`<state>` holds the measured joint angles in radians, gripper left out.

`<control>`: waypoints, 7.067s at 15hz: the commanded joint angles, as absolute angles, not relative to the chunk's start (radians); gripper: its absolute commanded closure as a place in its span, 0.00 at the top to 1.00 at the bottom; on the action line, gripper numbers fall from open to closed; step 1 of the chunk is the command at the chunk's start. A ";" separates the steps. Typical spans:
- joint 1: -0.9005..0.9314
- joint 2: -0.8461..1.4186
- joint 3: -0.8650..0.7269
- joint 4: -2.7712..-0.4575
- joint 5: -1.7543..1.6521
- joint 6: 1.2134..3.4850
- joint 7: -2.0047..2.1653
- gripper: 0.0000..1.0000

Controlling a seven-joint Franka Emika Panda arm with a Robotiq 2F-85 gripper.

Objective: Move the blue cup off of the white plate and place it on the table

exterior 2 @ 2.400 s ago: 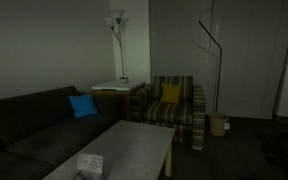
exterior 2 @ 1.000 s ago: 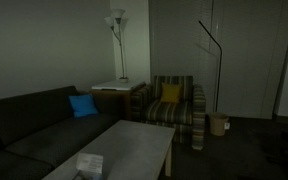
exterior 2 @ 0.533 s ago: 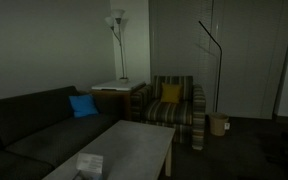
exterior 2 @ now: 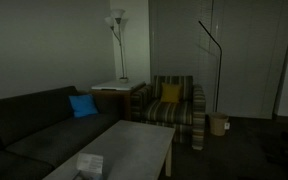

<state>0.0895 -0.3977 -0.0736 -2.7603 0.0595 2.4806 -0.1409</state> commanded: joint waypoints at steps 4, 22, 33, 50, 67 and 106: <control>0.108 -0.202 -0.049 -2.692 0.108 2.478 -0.228 1.00; 0.068 0.316 0.049 -2.469 0.159 2.542 -0.383 1.00; -0.075 0.562 0.148 -2.255 0.147 2.636 -0.401 1.00; -0.165 1.072 0.286 -1.784 -0.002 2.865 -0.422 1.00; -0.143 1.363 0.284 -1.354 0.008 2.778 -0.381 1.00; -0.015 1.477 0.094 -1.259 0.073 2.648 0.022 1.00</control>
